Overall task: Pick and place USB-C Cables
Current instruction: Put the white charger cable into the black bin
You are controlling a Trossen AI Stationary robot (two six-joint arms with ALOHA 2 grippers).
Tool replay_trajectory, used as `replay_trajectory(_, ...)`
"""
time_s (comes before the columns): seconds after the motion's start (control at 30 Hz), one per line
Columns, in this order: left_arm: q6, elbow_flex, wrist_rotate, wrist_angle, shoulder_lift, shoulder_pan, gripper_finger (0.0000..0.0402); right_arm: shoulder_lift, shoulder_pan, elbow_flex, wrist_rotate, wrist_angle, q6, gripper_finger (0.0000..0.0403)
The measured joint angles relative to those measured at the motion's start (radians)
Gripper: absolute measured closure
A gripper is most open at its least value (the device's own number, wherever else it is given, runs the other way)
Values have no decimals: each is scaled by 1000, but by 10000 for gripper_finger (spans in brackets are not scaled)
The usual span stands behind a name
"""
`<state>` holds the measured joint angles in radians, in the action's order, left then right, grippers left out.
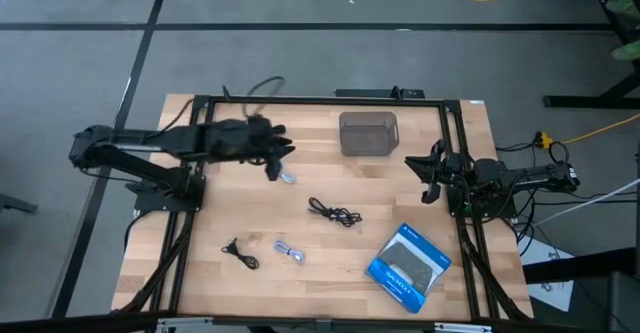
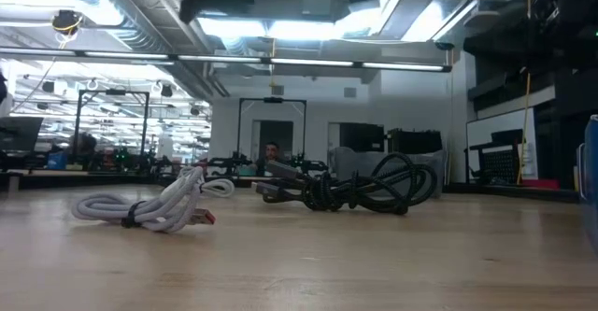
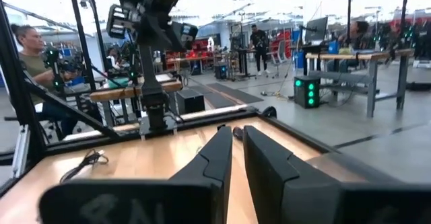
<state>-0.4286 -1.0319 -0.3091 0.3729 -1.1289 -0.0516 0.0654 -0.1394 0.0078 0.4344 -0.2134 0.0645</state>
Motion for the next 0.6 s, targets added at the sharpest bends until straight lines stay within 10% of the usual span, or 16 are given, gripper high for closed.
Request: replay_trajectory(0.6,-145,-112,96,383,-402,-164,302,1,0,0,-1,133,114,358)
